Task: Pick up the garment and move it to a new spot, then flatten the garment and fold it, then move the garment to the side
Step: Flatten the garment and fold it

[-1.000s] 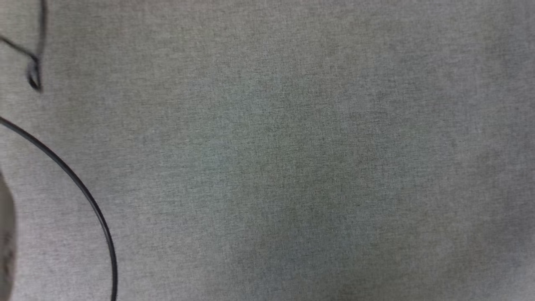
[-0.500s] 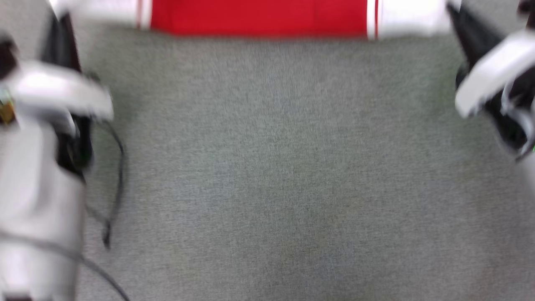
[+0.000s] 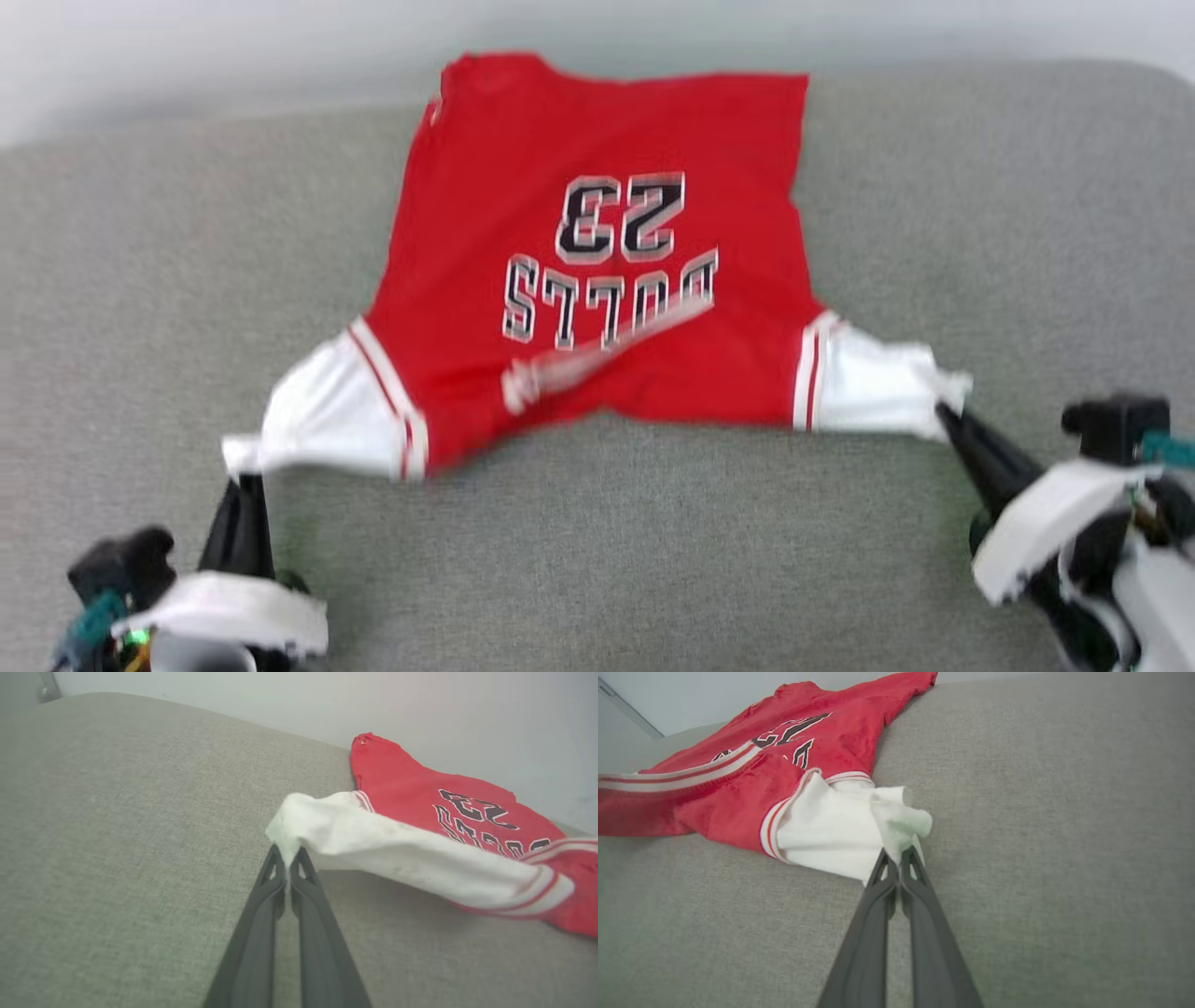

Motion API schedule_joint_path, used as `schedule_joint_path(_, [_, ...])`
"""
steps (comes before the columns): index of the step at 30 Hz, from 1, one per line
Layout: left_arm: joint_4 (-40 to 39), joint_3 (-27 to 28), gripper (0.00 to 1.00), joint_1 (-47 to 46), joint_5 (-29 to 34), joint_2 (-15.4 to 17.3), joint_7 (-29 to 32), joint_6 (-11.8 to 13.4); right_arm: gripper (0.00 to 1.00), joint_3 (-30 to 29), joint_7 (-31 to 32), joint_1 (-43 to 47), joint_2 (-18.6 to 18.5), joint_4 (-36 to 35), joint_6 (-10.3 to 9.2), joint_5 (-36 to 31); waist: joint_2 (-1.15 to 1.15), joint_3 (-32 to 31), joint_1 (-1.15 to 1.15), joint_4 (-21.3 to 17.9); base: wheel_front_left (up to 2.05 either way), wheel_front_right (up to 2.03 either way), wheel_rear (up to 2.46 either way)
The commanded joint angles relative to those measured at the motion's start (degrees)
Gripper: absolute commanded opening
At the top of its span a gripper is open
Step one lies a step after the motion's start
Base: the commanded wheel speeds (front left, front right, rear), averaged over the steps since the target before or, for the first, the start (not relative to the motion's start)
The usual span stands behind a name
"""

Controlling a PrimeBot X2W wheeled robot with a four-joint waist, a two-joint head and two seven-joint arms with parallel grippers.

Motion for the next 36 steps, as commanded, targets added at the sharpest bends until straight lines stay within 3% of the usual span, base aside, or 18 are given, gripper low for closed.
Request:
schedule_joint_path(1, [-1.01,-0.08,0.00,2.56,0.52,-0.09,-0.06,0.44,0.00,-1.26,0.33,3.51,0.60,-0.86,-0.04,-0.48,0.00,-3.00,0.02,0.59,0.00,0.00,0.00])
schedule_joint_path(8, [-4.85,-0.91,0.00,11.38,0.80,-0.42,2.42,2.38,0.00,-8.22,0.90,16.58,3.98,-3.73,-0.04,-1.87,0.00,-6.76,0.02,1.74,0.00,0.00,0.00])
schedule_joint_path(16, [-9.58,-2.60,0.00,14.25,3.08,0.38,3.54,3.73,0.00,-13.06,3.47,23.02,6.90,-7.06,-0.04,-6.55,0.00,-7.01,0.02,2.78,0.00,0.00,0.00])
schedule_joint_path(18, [-11.01,-3.46,0.00,13.42,3.84,0.26,3.72,4.01,0.41,-13.39,4.12,22.68,7.43,-8.22,-0.03,-7.91,0.00,-6.58,0.02,3.41,0.00,0.00,0.00])
schedule_joint_path(19, [-11.74,-3.98,0.00,13.00,4.32,0.22,3.86,4.08,0.82,-13.56,3.77,21.97,7.36,-9.20,-0.03,-8.64,0.00,-6.34,0.02,3.77,0.00,0.00,0.00])
schedule_joint_path(20, [-12.45,-4.58,0.00,12.60,4.98,0.47,3.92,4.01,1.00,-14.49,3.47,21.24,7.78,-10.04,-0.03,-8.23,0.00,-6.02,0.02,4.17,0.00,0.00,0.00])
schedule_joint_path(27, [-17.67,-7.19,0.00,10.10,7.64,0.31,3.79,4.65,1.00,-21.67,4.53,11.40,7.08,-12.10,-0.03,-9.07,0.00,-2.02,0.02,7.10,0.00,0.00,0.00])
schedule_joint_path(32, [-20.74,-9.43,0.00,7.48,9.29,-0.25,3.62,4.43,1.00,-25.98,9.14,-1.00,4.69,-7.26,-0.03,-8.80,0.00,3.00,0.02,10.10,0.00,0.00,0.00])
schedule_joint_path(36, [-22.18,-11.60,0.00,4.65,10.74,-0.79,3.08,3.65,1.00,-26.10,15.35,-11.99,1.60,-1.55,-0.02,-8.09,0.00,7.30,0.02,13.12,0.00,0.00,0.00])
